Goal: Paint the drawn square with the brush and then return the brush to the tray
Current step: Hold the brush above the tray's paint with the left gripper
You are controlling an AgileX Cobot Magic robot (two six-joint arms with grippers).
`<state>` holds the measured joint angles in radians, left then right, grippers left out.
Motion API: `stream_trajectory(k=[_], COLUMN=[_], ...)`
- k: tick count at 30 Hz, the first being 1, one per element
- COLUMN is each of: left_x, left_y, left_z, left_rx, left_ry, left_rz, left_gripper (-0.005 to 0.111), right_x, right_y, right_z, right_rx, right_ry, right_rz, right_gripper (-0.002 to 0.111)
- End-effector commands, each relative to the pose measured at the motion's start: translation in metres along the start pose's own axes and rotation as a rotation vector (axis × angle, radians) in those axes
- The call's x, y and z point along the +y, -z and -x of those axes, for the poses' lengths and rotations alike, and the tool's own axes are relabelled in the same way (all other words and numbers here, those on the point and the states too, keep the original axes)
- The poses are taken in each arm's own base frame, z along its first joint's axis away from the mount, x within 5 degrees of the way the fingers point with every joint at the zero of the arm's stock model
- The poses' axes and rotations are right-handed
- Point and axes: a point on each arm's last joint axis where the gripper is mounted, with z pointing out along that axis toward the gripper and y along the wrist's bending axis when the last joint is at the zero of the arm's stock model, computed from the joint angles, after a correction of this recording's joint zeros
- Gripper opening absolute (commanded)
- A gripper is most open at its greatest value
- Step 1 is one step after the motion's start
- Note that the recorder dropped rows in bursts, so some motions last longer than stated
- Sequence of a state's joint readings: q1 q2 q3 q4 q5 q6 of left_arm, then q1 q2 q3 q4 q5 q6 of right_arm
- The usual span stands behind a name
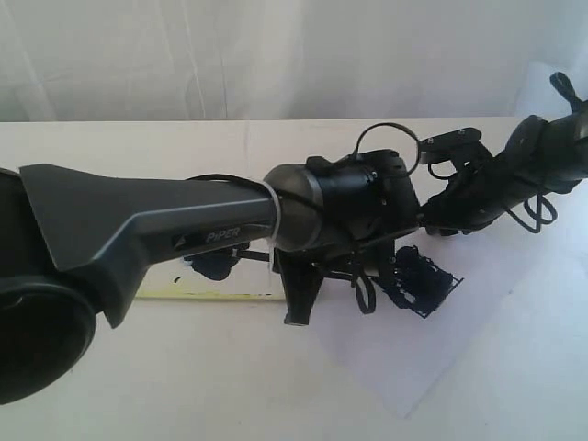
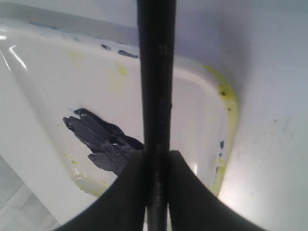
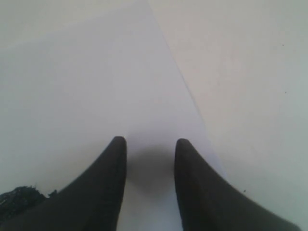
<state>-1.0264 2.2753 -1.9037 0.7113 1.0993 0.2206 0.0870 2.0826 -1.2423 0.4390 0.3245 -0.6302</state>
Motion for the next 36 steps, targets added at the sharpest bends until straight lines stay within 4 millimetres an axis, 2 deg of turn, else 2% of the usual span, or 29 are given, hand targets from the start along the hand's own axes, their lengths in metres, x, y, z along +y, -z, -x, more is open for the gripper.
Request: stream_trajectory(k=[1, 18, 23, 28, 31, 36], left_x=[0.009, -0.003, -0.003, 0.007, 0.005, -0.005], left_y=[-0.007, 0.002, -0.007, -0.013, -0.011, 0.003], left_z=[-0.008, 0.008, 0.002, -0.006, -0.005, -0.005], left_rx=[0.035, -0.042, 0.06, 0.093, 0.103, 0.112], left_ry=[0.055, -0.003, -0.037, 0.065, 0.06, 0.032], left_rz=[-0.003, 0.005, 0.029, 0.062, 0.053, 0.009], left_gripper=[0.0, 0.0, 0.0, 0.0, 0.0, 0.0], right_x=[0.0, -0.001, -0.001, -0.001, -0.001, -0.001], right_y=[-0.003, -0.003, -0.003, -0.003, -0.003, -0.003], right_z=[-0.007, -0.007, -0.007, -0.007, -0.007, -0.007], right_rx=[0.044, 0.039, 0.041, 0.041, 0.041, 0.039], right_ry=[0.01, 0.01, 0.01, 0.01, 0.01, 0.01], right_rz=[0.017, 0.013, 0.014, 0.014, 0.014, 0.013], right_gripper=[0.033, 0.033, 0.033, 0.033, 0.033, 0.033])
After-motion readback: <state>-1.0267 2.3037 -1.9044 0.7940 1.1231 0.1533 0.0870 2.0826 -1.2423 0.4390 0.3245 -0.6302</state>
